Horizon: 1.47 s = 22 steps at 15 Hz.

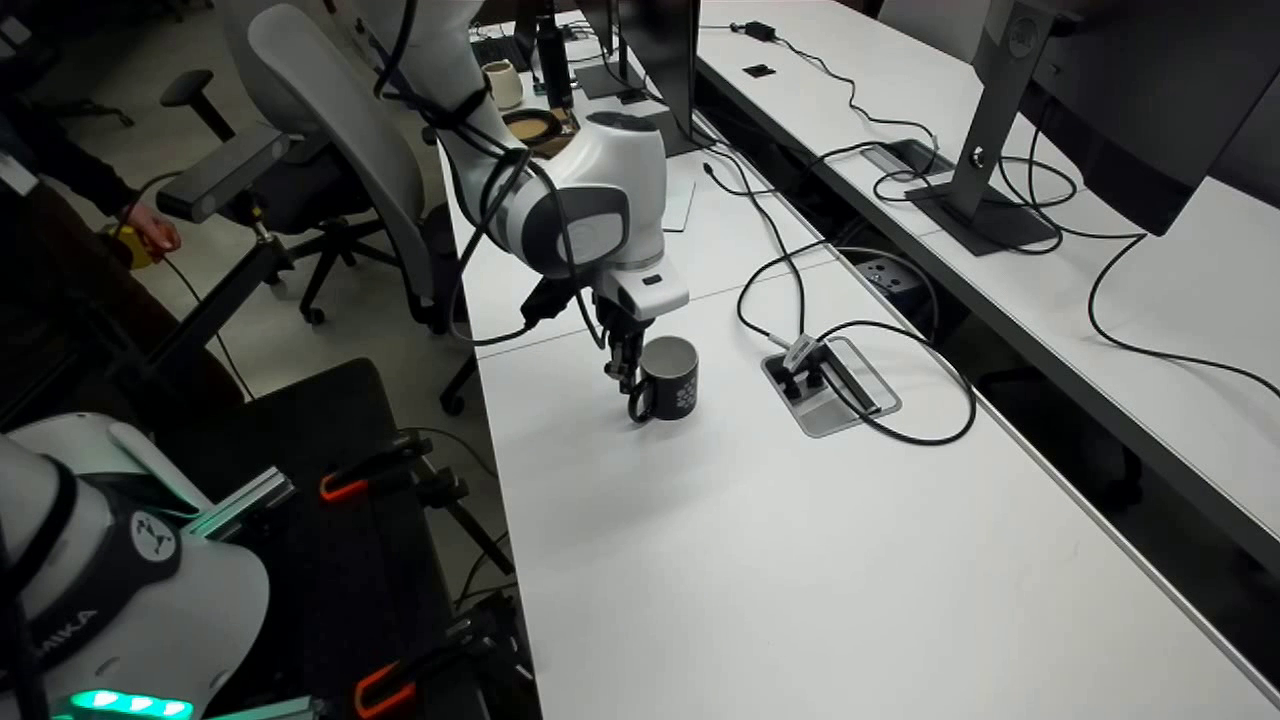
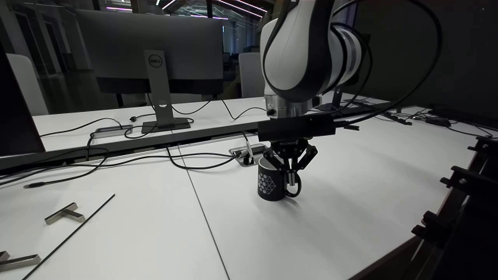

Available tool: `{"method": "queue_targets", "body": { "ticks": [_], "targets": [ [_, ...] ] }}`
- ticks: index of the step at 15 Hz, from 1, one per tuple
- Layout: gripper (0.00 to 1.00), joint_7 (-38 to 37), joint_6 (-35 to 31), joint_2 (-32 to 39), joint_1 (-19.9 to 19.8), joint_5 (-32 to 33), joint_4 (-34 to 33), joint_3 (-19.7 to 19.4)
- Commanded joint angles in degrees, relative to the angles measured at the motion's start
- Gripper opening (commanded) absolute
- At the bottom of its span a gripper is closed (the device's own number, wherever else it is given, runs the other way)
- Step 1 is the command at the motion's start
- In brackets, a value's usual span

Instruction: Rotate the mug counterclockwise

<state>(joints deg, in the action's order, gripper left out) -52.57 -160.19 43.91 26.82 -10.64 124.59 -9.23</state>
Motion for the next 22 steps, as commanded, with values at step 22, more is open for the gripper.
{"method": "queue_targets", "body": {
  "ticks": [22],
  "targets": [
    [0.0, -8.33, -2.39, -1.17, -0.25, 4.96, 2.59, -2.21]
  ]
}}
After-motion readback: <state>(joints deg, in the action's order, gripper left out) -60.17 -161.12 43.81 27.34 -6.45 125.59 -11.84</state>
